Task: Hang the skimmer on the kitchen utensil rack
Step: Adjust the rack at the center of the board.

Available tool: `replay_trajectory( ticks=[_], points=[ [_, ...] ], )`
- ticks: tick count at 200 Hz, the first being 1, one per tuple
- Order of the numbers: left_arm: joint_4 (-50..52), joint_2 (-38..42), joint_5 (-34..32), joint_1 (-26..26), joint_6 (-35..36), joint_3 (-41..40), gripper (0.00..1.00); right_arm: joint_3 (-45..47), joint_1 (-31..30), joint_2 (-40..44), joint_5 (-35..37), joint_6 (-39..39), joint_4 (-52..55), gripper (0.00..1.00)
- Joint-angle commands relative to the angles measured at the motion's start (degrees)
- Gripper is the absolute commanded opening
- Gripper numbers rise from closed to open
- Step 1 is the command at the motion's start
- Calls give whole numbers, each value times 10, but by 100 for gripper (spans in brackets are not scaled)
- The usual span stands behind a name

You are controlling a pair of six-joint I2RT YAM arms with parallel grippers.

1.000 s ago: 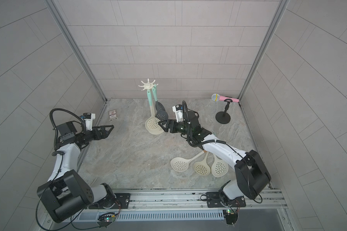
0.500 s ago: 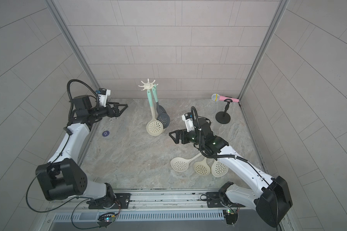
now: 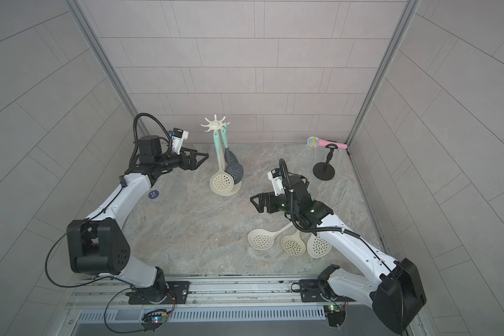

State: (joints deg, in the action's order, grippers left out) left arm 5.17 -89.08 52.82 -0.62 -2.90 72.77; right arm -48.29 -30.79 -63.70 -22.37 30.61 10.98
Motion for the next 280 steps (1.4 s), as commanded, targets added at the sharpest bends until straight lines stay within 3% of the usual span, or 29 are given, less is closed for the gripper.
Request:
replay_trajectory(
  ticks=[1, 171, 280],
  points=[
    [-15, -17, -18, 11, 15, 26, 100, 5, 3, 9, 10, -7, -5, 100],
    [-12, -83, -41, 84, 25, 105, 93, 30, 18, 60, 26, 4, 7, 99],
    [-67, -105, -38, 103, 22, 110, 38, 43, 36, 80, 33, 0, 16, 99]
  ],
)
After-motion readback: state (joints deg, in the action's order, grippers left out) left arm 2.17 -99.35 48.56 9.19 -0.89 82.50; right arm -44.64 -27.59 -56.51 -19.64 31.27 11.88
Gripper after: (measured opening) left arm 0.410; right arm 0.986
